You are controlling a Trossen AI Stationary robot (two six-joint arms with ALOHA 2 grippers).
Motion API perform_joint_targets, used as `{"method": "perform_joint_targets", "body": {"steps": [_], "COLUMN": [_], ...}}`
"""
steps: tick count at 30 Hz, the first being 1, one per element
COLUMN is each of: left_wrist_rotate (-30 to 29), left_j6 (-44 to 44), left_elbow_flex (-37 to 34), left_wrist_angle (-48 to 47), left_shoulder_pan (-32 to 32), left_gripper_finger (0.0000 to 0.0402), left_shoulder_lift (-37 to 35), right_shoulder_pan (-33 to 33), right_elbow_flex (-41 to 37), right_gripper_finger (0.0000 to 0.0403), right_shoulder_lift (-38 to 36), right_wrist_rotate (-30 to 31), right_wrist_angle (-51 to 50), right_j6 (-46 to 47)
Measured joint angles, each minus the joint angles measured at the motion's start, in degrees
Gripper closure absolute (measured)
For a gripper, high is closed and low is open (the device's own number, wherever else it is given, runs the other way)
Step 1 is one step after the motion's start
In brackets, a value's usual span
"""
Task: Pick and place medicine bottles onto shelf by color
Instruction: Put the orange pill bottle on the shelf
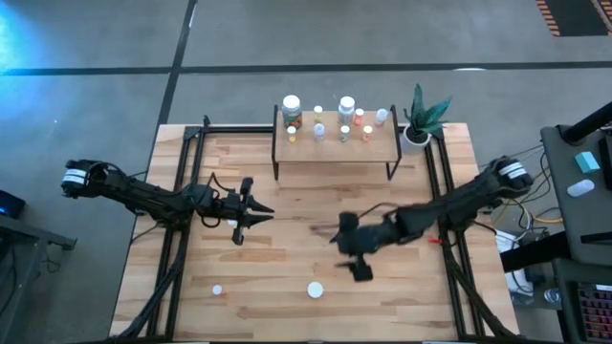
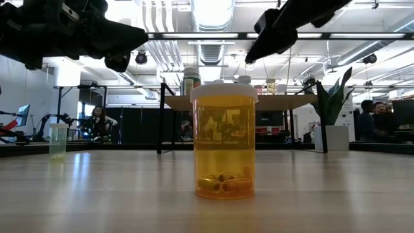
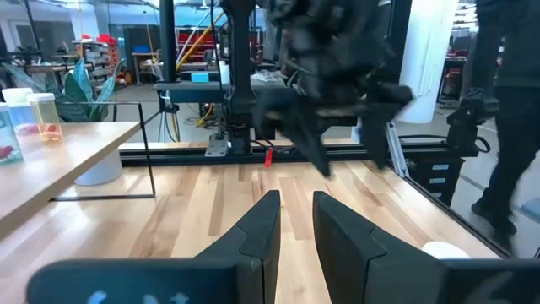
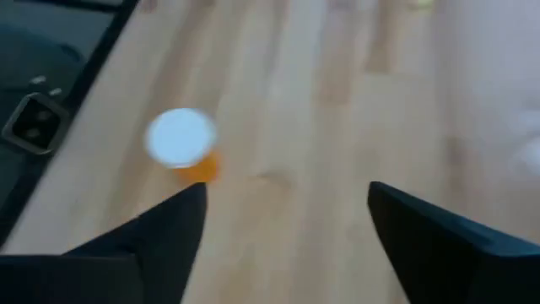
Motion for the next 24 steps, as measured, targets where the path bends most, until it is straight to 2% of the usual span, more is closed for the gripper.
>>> {"method": "perform_joint_targets", "body": {"steps": [3, 6, 11, 15, 24], "left_wrist_rotate": [0.0, 0.0, 0.0, -0.1, -0.1], "left_j6": [0.0, 0.0, 0.0, 0.0, 0.0], "left_elbow_flex": [-0.1, -0.1, -0.2, -0.2, -0.2], "left_wrist_angle": [0.0, 0.0, 0.0, 0.0, 0.0], "left_shoulder_pan": [0.0, 0.0, 0.0, 0.0, 0.0], "left_gripper_finger": [0.0348, 0.0348, 0.0348, 0.0348, 0.0348], "left_shoulder_lift": [0.0, 0.0, 0.0, 0.0, 0.0], "right_shoulder_pan": [2.9, 4.8, 5.1, 4.9, 3.9], "right_elbow_flex": [2.6, 4.2, 5.5, 6.8, 7.0], "right_gripper_finger": [0.0056, 0.0043, 0.0051, 0.0061, 0.0076], "right_shoulder_lift": [4.6, 9.0, 15.5, 18.7, 22.7], "right_wrist_rotate": [-1.1, -3.2, -5.5, -4.4, -7.4], "right_wrist_angle": [0.2, 1.8, 10.1, 11.4, 17.1], "right_j6": [1.2, 1.1, -1.0, -5.1, -7.6]}}
